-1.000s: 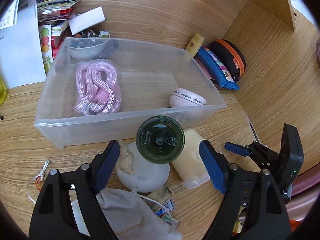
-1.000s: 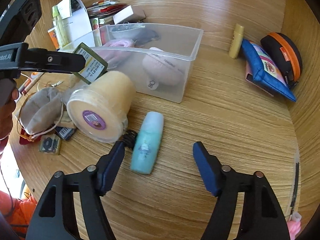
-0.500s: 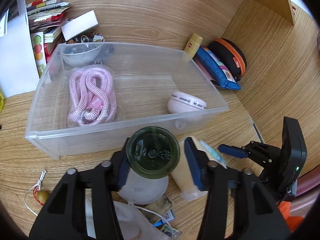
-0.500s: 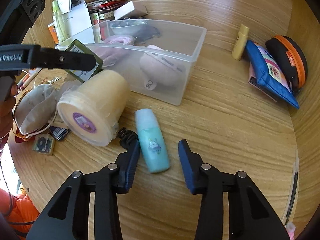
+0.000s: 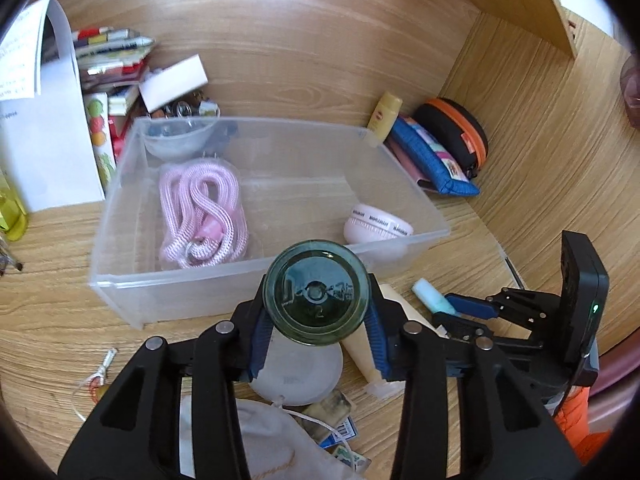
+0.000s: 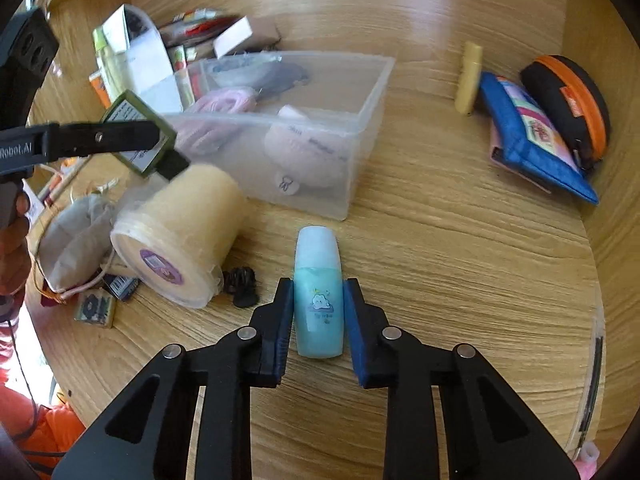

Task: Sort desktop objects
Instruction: 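Lower the green bottle and teal bottle into the clear box and release, then grasp the cream round tub with the right tool while the left tool grasps the gourd ornament, then carry the cream tub and gourd ornament into the clear box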

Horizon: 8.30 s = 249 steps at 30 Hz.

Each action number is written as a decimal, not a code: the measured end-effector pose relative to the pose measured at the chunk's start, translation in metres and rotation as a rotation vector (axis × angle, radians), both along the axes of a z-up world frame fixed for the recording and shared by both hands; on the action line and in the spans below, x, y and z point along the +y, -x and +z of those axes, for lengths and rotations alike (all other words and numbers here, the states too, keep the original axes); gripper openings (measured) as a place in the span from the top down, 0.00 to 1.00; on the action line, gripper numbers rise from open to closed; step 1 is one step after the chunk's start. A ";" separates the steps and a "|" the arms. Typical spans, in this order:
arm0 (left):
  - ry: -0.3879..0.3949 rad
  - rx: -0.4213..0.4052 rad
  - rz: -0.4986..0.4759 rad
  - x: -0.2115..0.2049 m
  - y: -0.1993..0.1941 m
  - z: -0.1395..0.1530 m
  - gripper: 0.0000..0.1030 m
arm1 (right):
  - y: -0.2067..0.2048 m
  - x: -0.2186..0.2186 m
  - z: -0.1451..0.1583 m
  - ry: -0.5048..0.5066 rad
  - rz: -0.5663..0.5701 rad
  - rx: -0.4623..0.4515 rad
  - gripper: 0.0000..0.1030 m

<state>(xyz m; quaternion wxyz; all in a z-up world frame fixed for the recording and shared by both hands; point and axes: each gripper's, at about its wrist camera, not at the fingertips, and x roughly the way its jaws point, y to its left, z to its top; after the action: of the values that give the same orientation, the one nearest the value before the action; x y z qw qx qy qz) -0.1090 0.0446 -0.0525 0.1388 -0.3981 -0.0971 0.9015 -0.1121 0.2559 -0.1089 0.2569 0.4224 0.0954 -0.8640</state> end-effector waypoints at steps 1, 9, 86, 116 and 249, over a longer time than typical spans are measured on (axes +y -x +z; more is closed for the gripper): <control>0.001 0.005 -0.001 -0.001 0.000 0.001 0.60 | 0.000 0.002 0.004 0.009 -0.007 0.007 0.78; -0.006 0.058 0.008 -0.010 -0.013 0.017 0.60 | -0.006 0.004 0.037 0.036 -0.022 0.085 0.78; 0.057 0.022 0.094 -0.063 0.082 0.004 0.58 | 0.109 -0.120 0.043 0.023 0.059 0.068 0.74; 0.164 0.212 0.269 -0.110 -0.046 0.071 0.06 | 0.016 -0.073 0.111 0.149 -0.009 0.289 0.07; -0.074 0.155 0.159 -0.094 -0.002 0.036 0.84 | 0.024 -0.094 0.090 0.164 0.040 0.206 0.36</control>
<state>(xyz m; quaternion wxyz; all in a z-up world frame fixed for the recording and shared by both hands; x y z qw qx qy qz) -0.1072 -0.0499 -0.0163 0.0886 -0.3128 -0.1507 0.9336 -0.1357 0.1616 -0.0189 0.2967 0.3069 0.0588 -0.9024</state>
